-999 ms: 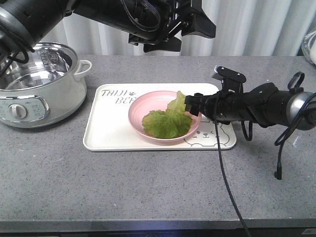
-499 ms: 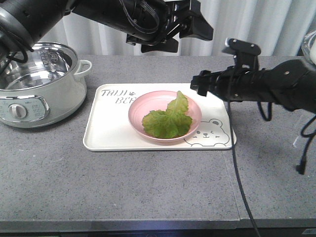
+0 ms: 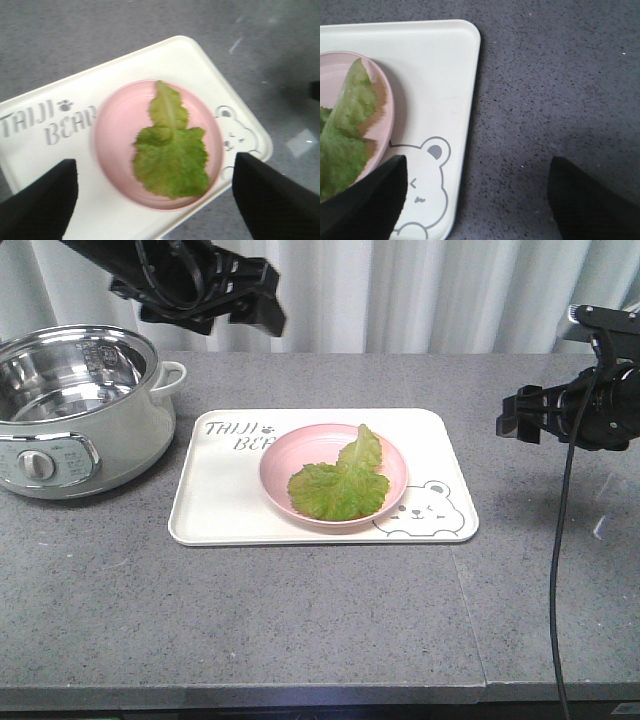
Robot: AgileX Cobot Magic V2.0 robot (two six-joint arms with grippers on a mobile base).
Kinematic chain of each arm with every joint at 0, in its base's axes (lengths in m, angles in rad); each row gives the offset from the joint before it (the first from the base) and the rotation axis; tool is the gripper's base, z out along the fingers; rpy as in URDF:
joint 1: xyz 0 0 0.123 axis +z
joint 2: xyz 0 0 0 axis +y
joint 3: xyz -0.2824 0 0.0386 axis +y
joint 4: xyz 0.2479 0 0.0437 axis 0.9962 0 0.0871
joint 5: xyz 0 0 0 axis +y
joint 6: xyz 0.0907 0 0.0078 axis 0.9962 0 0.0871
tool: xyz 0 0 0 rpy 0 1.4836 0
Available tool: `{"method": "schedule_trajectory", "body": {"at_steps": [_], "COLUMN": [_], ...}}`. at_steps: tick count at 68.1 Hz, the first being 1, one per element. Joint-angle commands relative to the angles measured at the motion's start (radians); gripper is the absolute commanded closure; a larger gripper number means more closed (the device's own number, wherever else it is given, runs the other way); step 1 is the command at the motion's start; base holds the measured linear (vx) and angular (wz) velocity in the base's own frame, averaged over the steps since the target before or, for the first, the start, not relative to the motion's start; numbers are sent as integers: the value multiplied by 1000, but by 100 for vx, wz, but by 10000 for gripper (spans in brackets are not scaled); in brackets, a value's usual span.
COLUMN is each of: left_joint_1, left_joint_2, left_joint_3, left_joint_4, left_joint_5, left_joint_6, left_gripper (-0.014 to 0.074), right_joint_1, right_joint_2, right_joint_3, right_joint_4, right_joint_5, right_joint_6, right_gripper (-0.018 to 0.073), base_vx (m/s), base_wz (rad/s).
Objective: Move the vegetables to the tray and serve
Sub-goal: 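Lower both grippers to the tray's short edges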
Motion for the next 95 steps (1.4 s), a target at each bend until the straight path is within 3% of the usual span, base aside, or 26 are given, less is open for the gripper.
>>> {"method": "schedule_trajectory", "body": {"at_steps": [1,12,26,58,95], "left_joint_1": [2,2,2,2,2], "left_joint_2": [-55,-54,-57,-58,-55], "left_joint_3": [-27,-13,158,389,508], "left_joint_4": [86,187,211,345,341], "left_joint_5": [-2,-2,-2,-10,-140], "left_joint_6": [-45,-73,-89,-218,-277], "left_gripper": [4,4,31,95,95], "right_joint_1": [10,57,100,100,100], "right_joint_2": [-50,-50,-50,-33,34], "right_joint_3": [-27,-27,-27,-27,-27], "right_joint_4": [-82,-179,-300,-300,-288], "right_joint_5": [-28,-24,-26,-8,-36], "right_joint_6": [58,122,209,218,221], "right_gripper": [-1,-1,-1,-1,-1], "base_vx": [0,0,0,0,0], "base_wz": [0,0,0,0,0]}}
